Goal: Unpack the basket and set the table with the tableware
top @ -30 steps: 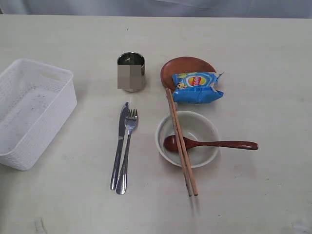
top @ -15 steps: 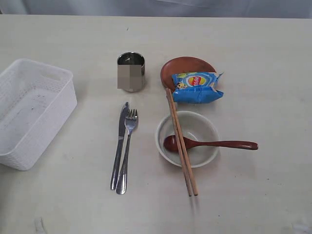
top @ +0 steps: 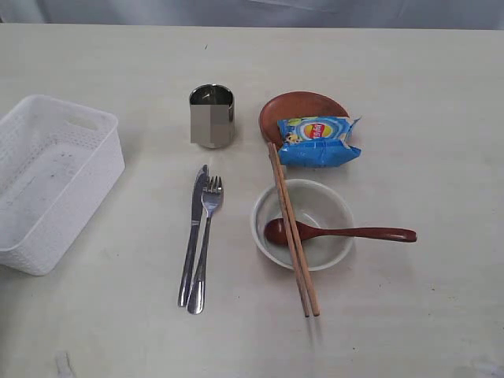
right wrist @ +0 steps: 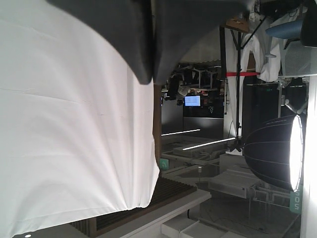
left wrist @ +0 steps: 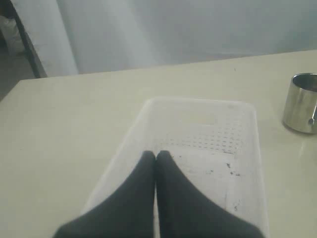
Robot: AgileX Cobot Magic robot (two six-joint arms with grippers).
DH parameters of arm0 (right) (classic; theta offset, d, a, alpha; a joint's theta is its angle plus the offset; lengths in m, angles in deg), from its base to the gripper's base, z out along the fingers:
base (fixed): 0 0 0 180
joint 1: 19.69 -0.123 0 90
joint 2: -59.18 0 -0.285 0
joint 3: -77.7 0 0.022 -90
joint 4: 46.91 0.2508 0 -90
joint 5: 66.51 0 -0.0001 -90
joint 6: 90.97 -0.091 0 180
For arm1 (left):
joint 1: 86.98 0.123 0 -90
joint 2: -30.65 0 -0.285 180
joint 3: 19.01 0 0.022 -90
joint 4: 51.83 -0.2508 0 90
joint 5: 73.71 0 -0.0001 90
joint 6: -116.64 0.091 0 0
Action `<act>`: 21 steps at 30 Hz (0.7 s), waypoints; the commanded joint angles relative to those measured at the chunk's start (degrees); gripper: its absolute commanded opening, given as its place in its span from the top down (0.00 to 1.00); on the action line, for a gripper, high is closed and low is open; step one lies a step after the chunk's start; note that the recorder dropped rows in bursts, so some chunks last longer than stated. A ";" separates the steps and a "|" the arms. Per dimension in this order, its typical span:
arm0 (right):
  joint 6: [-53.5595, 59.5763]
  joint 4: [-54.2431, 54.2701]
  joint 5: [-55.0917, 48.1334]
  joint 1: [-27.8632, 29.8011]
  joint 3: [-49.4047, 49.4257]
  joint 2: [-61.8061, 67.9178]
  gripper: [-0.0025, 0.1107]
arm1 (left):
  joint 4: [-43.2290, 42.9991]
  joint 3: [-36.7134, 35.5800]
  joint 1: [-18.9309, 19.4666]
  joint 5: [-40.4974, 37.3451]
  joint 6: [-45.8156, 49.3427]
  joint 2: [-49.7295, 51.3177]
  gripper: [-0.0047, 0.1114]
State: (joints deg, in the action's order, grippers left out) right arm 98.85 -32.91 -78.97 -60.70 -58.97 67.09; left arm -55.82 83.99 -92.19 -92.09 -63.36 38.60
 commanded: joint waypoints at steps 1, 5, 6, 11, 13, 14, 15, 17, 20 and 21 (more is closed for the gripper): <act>-0.17 -0.19 0.13 0.27 0.02 -0.12 0.98 | -0.28 -0.22 0.13 -0.04 0.00 -0.15 0.96; -0.17 -0.19 0.13 0.27 0.02 -0.12 0.98 | -0.28 -0.22 0.13 -0.04 0.00 -0.15 0.96; -0.17 -0.19 0.13 0.27 0.02 -0.12 0.98 | -0.28 -0.22 0.13 -0.04 0.00 -0.15 0.96; 2.08 -10.12 1.90 0.48 1.70 -0.12 0.98 | -0.28 -0.22 0.13 -0.04 0.00 -0.15 0.96; 2.08 -16.09 5.17 3.29 4.50 -0.12 0.98 | -0.28 -0.22 0.13 -0.04 0.00 -0.15 0.96; 2.08 -18.92 6.19 6.42 6.08 -0.12 0.98 | -0.28 -0.22 0.13 -0.04 0.00 -0.15 0.96; 2.08 -20.09 6.33 9.90 7.49 -0.12 0.98 | -0.28 -0.22 0.13 -0.04 0.00 -0.15 0.96; 2.08 -20.10 6.33 17.70 10.12 -0.12 0.98 | -0.28 -0.22 0.13 -0.04 0.00 -0.15 0.96; 1.71 -16.41 6.60 28.46 14.23 -0.12 0.98 | -0.28 -0.22 0.13 -0.04 0.00 -0.15 0.96; 1.26 -16.19 6.83 30.66 15.87 -0.12 0.98 | -0.28 -0.22 0.13 -0.04 0.00 -0.15 0.96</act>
State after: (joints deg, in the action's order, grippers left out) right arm 100.55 -50.33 -72.95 -34.52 -45.78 67.19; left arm -55.82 83.99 -92.19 -92.09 -63.36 38.60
